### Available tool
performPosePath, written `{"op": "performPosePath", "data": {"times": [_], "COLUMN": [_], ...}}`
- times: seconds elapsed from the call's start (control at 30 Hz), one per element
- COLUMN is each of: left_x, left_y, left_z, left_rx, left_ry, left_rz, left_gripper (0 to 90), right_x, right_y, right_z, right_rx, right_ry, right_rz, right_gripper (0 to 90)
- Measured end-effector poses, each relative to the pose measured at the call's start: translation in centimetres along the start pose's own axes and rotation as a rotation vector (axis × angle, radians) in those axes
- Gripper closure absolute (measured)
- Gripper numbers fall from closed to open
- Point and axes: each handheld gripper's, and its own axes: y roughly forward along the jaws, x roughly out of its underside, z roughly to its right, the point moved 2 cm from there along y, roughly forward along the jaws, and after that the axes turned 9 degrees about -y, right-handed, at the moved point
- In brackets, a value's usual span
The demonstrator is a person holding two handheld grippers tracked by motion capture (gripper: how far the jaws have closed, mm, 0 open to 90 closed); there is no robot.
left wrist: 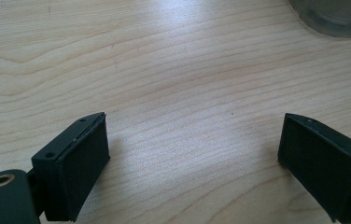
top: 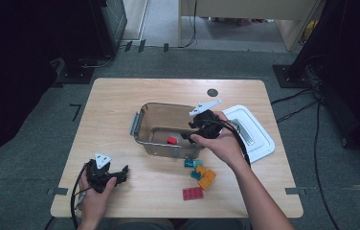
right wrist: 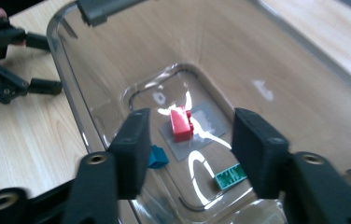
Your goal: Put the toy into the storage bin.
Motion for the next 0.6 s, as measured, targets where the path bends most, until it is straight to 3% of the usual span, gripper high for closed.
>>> {"op": "performPosePath", "data": {"times": [0.1,0.17,0.6], "left_x": [0.0,0.0,0.0], "left_y": [0.0,0.0,0.0], "left_z": [0.0,0.0,0.0], "left_rx": [0.000,0.000,0.000], "left_ry": [0.000,0.000,0.000], "left_rz": [0.000,0.000,0.000], "left_gripper": [8.4,8.3,8.4], "right_x": [0.1,0.2,2.7], "right_y": [-0.5,-0.9,-3.5], "right_z": [0.0,0.0,1.4], "right_rx": [0.017,0.011,0.061], "right_ry": [-0.010,-0.009,0.038], "right_rz": [0.030,0.057,0.178], "right_gripper": [28.0,24.1,22.3]}}
